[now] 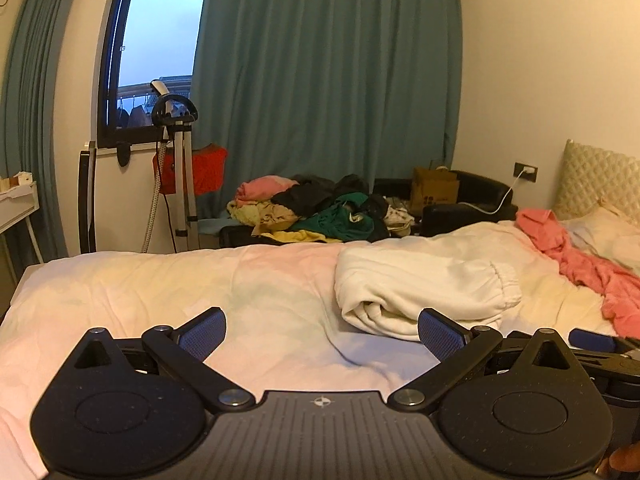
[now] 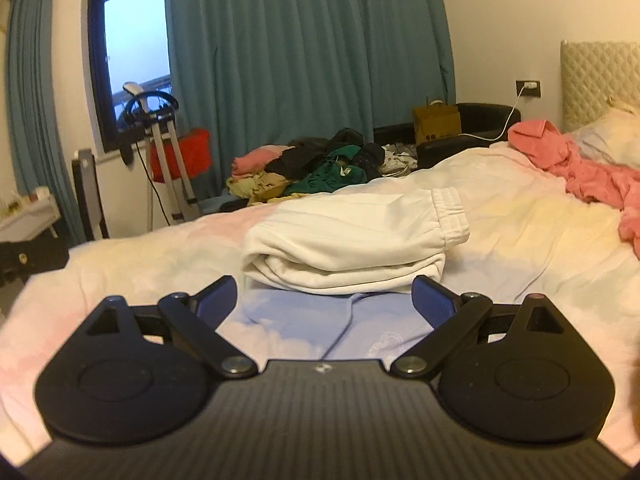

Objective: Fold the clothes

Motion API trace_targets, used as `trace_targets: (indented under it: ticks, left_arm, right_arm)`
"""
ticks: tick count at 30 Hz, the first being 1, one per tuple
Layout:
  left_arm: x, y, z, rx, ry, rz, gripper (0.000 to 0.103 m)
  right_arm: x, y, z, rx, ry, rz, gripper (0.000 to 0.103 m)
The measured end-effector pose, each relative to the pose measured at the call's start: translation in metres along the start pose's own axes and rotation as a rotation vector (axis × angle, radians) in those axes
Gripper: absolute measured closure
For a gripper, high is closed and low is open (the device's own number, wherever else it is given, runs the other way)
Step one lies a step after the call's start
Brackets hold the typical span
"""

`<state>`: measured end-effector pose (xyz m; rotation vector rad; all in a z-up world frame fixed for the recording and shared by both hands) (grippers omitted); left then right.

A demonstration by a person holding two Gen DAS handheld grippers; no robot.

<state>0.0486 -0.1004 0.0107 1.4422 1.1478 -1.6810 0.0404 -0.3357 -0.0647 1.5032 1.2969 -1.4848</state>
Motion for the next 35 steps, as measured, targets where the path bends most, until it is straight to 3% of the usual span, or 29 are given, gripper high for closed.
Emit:
trace_targets:
  ticks: [35]
  left_arm:
    - [0.007,-0.009,0.006,-0.016,0.016,-0.008,0.000]
  right_arm:
    - [0.003,-0.002,0.005,0.016,-0.001,-0.006,0.008]
Point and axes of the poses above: each gripper's, at about its wrist camera, not at the fingertips, and y roughly the way its jaws point, z to its right, x to its underside, the point moved 9 cm from there along y, roughly the way its jaws point, and after that the axes turned 10 degrees about z, right-handed, at the moved point
